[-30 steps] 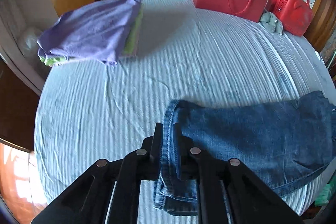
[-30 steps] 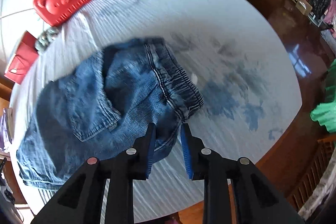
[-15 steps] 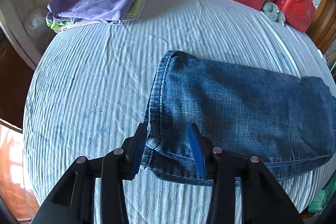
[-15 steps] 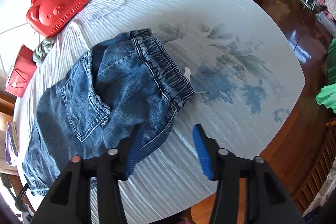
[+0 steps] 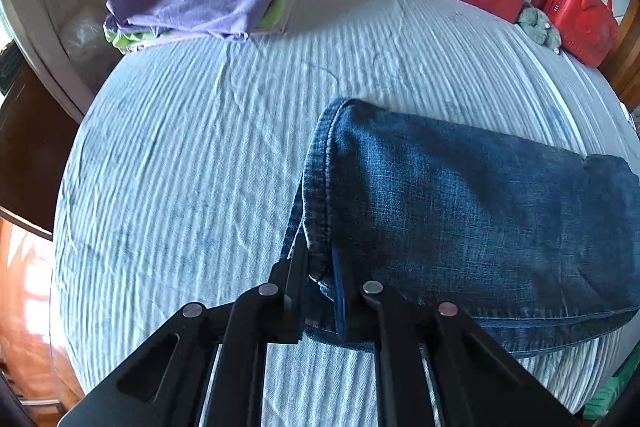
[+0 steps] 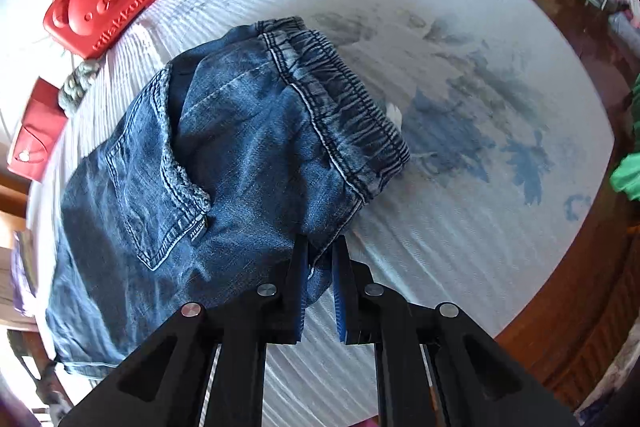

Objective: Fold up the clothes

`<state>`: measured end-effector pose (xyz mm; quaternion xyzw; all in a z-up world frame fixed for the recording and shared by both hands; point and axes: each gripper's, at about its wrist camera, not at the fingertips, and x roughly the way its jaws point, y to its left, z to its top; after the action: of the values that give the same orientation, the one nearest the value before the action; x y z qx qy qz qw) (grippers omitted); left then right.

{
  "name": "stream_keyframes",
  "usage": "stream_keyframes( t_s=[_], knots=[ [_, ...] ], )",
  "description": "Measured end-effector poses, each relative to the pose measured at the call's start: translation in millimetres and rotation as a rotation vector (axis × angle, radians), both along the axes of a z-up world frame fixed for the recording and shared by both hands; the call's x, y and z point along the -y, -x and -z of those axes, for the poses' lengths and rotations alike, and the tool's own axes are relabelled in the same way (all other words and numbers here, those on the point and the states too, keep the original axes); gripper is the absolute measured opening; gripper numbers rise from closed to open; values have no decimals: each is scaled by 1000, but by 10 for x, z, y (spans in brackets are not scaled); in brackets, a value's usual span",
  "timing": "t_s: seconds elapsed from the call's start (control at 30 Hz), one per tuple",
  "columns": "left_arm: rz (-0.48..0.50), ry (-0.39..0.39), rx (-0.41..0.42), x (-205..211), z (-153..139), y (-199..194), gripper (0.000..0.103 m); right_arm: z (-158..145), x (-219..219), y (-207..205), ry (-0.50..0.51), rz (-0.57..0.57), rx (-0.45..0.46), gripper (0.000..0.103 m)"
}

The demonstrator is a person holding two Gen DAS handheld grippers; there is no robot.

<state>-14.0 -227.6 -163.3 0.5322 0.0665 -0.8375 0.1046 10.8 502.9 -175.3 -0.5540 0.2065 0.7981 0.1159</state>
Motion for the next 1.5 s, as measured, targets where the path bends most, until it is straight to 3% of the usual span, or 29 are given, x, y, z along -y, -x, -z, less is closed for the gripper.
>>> stream_keyframes(
  t_s=[0.07,0.17,0.33,0.43,0.5,0.53,0.57,0.73,0.87,1.03,1.3,1.4,1.5],
  knots=[
    [11,18,-19,-1,-155,-45,9,-191,60,-32,-56,-34,-47,8],
    [4,9,1,66,-163,-102,9,-316,-12,-147,-23,-21,-82,8],
    [-3,32,67,89,262,-160,14,52,-76,-195,28,-4,36,10],
    [1,47,31,38,156,-163,16,195,-45,-166,3,2,74,18],
    [-16,40,-17,82,22,-235,29,106,-39,-172,-49,6,71,33],
    [-32,39,-40,107,-39,-281,48,22,-51,-193,-71,10,58,40],
    [-47,38,-63,132,-100,-327,57,-54,-75,-222,-89,19,41,43],
    [-129,-9,-60,144,18,-484,57,-261,-269,-375,-120,83,-43,46],
    [-185,-73,-71,34,148,-543,57,-138,-444,-341,-85,95,-62,46],
    [-191,-61,-43,-131,268,-430,57,-30,-503,-300,-50,44,-61,46],
    [-210,-61,-49,-145,310,-340,57,108,-655,-384,107,93,-138,47],
    [-226,-87,-59,-118,308,-347,57,158,-701,-336,184,116,-186,57],
    [-234,-120,-78,-96,306,-357,59,227,-710,-301,248,132,-220,58]
  ],
)
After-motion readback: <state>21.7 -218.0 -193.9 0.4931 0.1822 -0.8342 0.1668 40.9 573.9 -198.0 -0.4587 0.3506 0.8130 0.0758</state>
